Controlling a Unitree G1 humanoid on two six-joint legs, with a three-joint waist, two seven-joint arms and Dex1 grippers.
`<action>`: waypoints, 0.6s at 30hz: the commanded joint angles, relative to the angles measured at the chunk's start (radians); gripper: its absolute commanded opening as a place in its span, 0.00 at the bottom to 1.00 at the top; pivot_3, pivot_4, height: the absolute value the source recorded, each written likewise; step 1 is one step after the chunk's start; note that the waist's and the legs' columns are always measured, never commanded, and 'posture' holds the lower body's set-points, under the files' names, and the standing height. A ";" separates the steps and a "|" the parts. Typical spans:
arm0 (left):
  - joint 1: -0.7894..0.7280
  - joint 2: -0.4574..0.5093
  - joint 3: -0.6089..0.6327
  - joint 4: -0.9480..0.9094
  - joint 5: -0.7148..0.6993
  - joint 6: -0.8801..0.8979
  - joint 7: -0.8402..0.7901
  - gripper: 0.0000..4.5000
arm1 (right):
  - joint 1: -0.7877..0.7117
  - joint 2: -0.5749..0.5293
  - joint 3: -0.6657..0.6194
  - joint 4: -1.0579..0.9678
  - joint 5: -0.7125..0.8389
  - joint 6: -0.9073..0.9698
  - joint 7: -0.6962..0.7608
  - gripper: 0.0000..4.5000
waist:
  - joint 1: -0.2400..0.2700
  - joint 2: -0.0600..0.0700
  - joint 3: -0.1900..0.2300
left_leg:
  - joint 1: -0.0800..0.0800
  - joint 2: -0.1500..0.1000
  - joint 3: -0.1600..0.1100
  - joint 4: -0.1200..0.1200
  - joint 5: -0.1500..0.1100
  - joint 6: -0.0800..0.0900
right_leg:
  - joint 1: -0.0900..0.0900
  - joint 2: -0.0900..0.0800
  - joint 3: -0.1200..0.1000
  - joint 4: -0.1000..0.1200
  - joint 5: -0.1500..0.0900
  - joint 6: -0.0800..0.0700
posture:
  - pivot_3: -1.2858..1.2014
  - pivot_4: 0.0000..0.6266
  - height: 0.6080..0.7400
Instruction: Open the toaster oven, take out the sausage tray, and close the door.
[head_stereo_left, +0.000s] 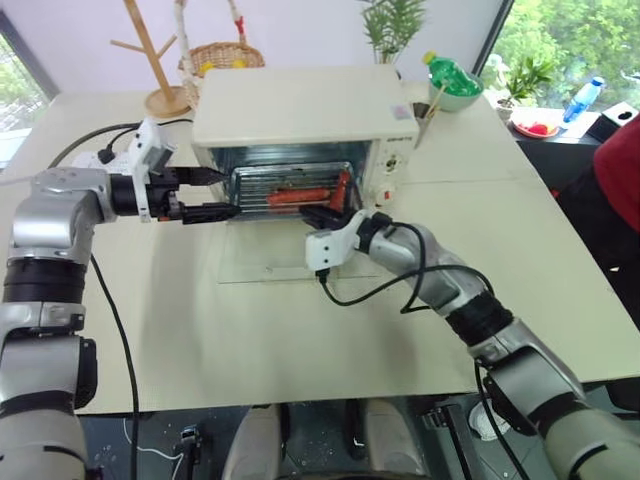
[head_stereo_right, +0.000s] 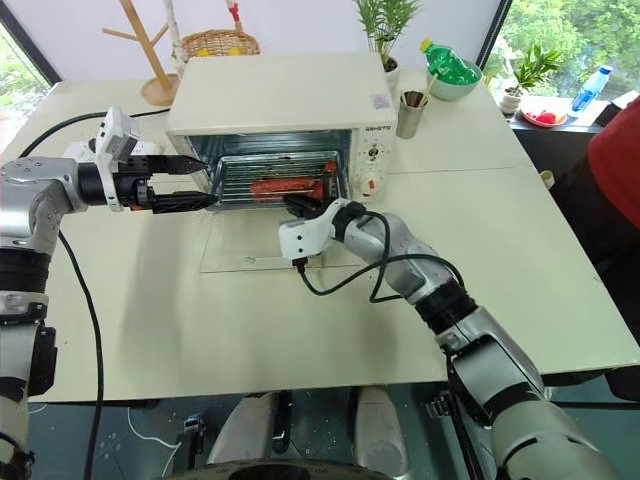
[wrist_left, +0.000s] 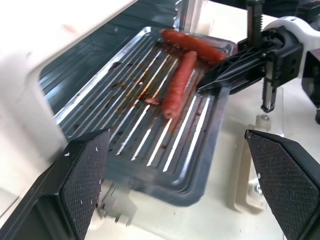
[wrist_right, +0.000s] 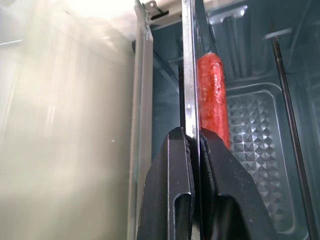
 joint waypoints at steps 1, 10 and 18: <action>-0.021 0.013 0.014 -0.011 -0.002 0.006 -0.016 1.00 | 0.035 -0.037 -0.059 -0.133 0.014 -0.019 0.001 0.01 | 0.000 0.000 0.000 | 0.000 0.000 0.000 0.000 0.000 0.000 | 0.000 0.000 0.000 0.000 0.000 0.000 | 0.52 0.24 1.00; -0.009 0.018 0.016 -0.030 -0.006 0.033 -0.039 1.00 | 0.156 -0.110 -0.104 -0.263 0.058 -0.094 0.001 0.01 | -0.004 0.000 0.000 | 0.000 0.000 0.000 0.001 0.000 0.000 | 0.001 0.000 0.000 0.000 0.000 0.000 | 0.52 0.24 1.00; 0.085 0.098 0.106 -0.173 -0.131 0.266 -0.050 1.00 | 0.242 -0.162 -0.155 -0.328 0.101 -0.176 0.012 0.01 | -0.007 0.000 0.000 | 0.000 0.000 0.000 0.001 0.000 0.000 | 0.001 0.000 0.000 0.000 0.000 0.000 | 0.52 0.24 1.00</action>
